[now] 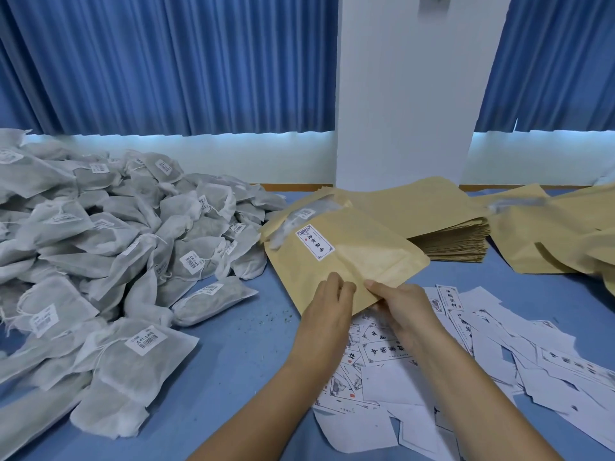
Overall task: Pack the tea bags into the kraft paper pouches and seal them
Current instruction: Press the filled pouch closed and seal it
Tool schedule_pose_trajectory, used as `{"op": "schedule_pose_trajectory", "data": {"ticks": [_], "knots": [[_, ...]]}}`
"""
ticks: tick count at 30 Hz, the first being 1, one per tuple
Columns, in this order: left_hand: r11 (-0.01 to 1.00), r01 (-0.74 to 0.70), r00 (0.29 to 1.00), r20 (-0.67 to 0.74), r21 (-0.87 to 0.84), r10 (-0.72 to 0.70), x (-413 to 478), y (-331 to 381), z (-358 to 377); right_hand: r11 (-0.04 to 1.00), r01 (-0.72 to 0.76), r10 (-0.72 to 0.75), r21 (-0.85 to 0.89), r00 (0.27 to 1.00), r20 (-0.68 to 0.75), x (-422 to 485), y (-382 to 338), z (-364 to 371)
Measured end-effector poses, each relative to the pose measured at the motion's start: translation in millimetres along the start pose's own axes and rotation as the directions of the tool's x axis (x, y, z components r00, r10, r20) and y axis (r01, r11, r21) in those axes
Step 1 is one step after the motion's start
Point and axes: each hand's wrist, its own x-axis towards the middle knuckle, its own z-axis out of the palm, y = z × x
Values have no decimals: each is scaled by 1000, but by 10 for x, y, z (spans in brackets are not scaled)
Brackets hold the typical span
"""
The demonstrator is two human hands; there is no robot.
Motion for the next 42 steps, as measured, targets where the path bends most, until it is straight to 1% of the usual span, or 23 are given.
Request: {"op": "schedule_pose_trajectory", "data": {"ticks": [2,3,4,5,6,7,8,9,10,11,12,13,15,18,21,23,25,26,31,33,37,39,42], "knots": [[995,-26,1000,7,-98,27,12,-6,11,999,38,-37,12,997,-69,31,-16,-21],[983,34,999,-1,-181,-35,10,10,11,999,50,-48,21,994,-94,42,-26,-40],[951,144,988,-19,-275,-155,10,21,13,997,56,-51,47,994,-102,45,-38,-55],[889,272,951,-41,-367,-308,17,21,10,994,59,-50,89,994,-96,49,-47,-72],[808,387,889,-52,-444,-455,24,-13,23,989,62,-51,137,995,-83,51,-55,-86],[706,491,812,-26,-511,-584,37,-57,32,981,64,-52,183,996,-70,48,-65,-92],[565,582,727,64,-585,-683,57,-116,37,972,62,-50,225,997,-62,49,-74,-92],[369,647,643,217,-667,-735,84,-178,43,965,60,-47,254,997,-56,51,-73,-91],[132,665,579,395,-736,-713,117,-213,24,963,57,-47,262,998,-44,47,-69,-82],[-81,650,552,543,-755,-633,136,-231,6,965,49,-46,259,999,-18,39,-60,-70],[-194,632,563,617,-750,-550,145,-238,-3,967,32,-37,251,999,16,28,-50,-55],[-218,626,585,636,-749,-503,146,-249,7,972,12,-24,236,999,47,23,-41,-48],[-189,609,625,612,-771,-485,140,-270,55,983,10,-19,183,999,49,29,-25,-51],[-177,582,661,589,-794,-465,126,-268,99,993,76,-72,91,996,-49,46,-8,-74],[-167,568,648,564,-806,-512,117,-276,117,993,63,-59,99,997,-42,44,20,-65],[-168,555,636,545,-815,-546,111,-285,111,986,-18,8,167,998,59,29,24,-52],[-184,533,630,533,-826,-565,105,-301,112,984,-89,65,152,986,156,-4,17,-30],[-193,525,633,532,-829,-563,102,-303,109,987,-92,70,131,983,168,-18,15,-18],[-164,591,683,598,-790,-420,90,-280,132,999,-38,38,6,999,30,7,34,-11],[-180,589,677,603,-788,-422,90,-283,131,999,-45,45,-11,999,23,17,49,-23],[-142,580,651,561,-802,-511,81,-301,126,996,-75,65,47,979,195,-32,90,20],[-106,583,668,550,-805,-502,67,-293,134,999,-33,33,-1,987,155,-25,106,24],[-64,595,704,558,-801,-441,58,-281,133,981,30,-21,-192,998,51,-17,116,9]]}}
